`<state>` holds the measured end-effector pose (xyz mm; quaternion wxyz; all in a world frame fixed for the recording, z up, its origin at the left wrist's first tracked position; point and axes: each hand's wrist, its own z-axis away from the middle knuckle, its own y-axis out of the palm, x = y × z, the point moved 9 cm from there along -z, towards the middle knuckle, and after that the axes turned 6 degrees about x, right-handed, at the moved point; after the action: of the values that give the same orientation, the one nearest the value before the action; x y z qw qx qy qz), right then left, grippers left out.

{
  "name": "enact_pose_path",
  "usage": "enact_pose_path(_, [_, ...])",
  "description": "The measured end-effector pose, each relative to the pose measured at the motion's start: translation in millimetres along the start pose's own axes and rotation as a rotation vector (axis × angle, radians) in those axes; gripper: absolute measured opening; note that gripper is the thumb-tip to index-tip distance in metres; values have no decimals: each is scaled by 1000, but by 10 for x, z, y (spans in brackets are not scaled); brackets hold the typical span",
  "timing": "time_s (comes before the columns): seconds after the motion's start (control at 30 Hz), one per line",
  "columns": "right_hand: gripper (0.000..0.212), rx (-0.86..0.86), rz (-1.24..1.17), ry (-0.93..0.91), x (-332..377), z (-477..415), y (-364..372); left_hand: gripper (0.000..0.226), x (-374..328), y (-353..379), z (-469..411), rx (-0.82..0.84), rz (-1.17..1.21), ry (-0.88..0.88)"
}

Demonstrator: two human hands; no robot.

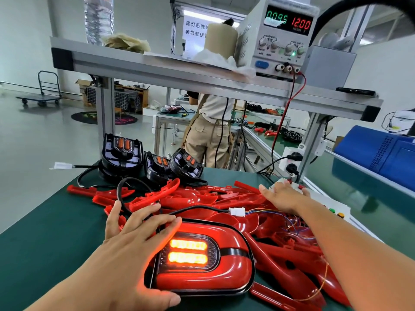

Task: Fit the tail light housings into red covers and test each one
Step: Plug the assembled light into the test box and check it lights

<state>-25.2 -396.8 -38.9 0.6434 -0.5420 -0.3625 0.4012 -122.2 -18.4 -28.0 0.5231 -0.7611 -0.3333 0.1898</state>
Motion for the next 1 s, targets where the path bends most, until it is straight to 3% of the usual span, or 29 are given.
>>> enact_pose_path(0.07, [83,4,-3,0,0,5,6,106,-1,14,-25,72,-74,7])
enact_pose_path(0.23, [86,7,11,-5,-3,-9,12,109,-28,2,1,149,-26,-38])
enact_pose_path(0.53, [91,41,-6,3,-10,44,42,88,-2,-8,15,18,115,-21])
enact_pose_path(0.6, [90,50,-16,4,-20,58,55,101,10,47,-18,71,45,-11])
enact_pose_path(0.73, [84,44,-40,-24,-19,70,69,105,13,71,-4,86,-2,-5])
enact_pose_path(0.87, [58,8,-60,-61,-11,135,11,107,-6,36,24,86,-6,-13])
enact_pose_path(1.0, [48,-84,-60,-114,32,237,-109,107,-39,-10,30,85,-11,-11])
